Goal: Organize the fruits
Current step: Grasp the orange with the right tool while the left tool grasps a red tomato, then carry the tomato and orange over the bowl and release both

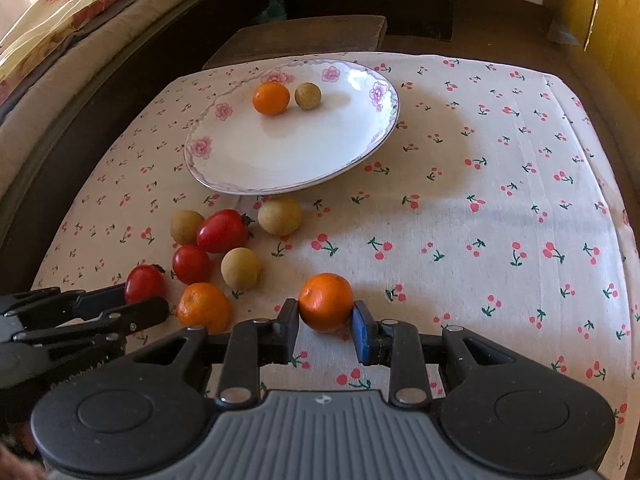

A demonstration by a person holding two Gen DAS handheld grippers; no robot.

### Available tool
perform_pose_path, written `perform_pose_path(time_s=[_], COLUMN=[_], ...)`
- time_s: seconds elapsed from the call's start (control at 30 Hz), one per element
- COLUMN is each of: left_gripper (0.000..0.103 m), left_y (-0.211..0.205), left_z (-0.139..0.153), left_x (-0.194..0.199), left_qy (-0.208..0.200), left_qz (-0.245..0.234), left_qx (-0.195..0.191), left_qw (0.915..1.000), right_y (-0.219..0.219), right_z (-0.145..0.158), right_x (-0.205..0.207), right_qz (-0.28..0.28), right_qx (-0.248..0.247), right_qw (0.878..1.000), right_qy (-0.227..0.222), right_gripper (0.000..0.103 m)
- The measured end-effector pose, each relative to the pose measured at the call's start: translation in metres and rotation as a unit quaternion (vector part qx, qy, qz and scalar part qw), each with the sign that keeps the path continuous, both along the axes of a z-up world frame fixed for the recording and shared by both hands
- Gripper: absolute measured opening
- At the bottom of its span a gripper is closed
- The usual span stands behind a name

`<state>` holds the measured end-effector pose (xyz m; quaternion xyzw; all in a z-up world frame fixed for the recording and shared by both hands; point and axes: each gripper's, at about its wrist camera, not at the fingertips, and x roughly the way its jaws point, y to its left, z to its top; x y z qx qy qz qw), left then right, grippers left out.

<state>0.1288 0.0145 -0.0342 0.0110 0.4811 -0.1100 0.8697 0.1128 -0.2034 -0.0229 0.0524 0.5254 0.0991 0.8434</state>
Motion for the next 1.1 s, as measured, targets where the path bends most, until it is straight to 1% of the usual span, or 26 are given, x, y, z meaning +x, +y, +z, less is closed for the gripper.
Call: perform_pose_path(time_s=[0.2,0.33,0.53,0.73,0.77,0.8,0.93,1.03,1.1], left_gripper=[0.041,0.036,0.035,0.034,0.033,0.029,0.029,0.028,0.029], left_y=[-0.006,-0.010,-0.010,-0.010,-0.011,-0.011,-0.012,-0.010,-0.003], left_z=[-0.001,-0.002,0.001,0.012,0.014,0.016,0.025,0.026,0.027], left_x=[-0.006,-0.009,-0.012,-0.011,-0.011,-0.010,-0.002,0.003,0.005], left_qy=[-0.015,-0.023,-0.026,-0.037,-0.040,-0.042,-0.046,-0.044,-0.032], left_qz=[-0.012,-0.021,-0.019,-0.020,-0.020,-0.020,-0.015,-0.011,-0.004], left_qx=[0.023,0.047,0.053,0.040,0.037,0.034,0.017,0.007,-0.014], left_qw=[0.9996,0.9984,0.9981,0.9983,0.9983,0.9984,0.9987,0.9989,0.9994], right_y=[0.003,0.007,0.009,0.009,0.009,0.008,0.005,0.003,0.002], right_z=[-0.001,0.000,0.006,0.016,0.018,0.020,0.027,0.027,0.026], right_x=[-0.001,-0.003,-0.007,-0.007,-0.007,-0.006,-0.001,0.001,0.001], right_qz=[0.003,0.011,0.017,0.015,0.014,0.012,0.006,0.001,0.000], right_qx=[-0.008,-0.024,-0.028,-0.017,-0.015,-0.012,-0.004,-0.001,0.000], right_qw=[1.000,1.000,0.999,0.999,0.999,0.999,0.999,0.999,0.999], right_qy=[-0.006,-0.009,-0.020,-0.033,-0.036,-0.038,-0.046,-0.047,-0.046], right_gripper=[0.030,0.029,0.029,0.029,0.029,0.029,0.029,0.029,0.029])
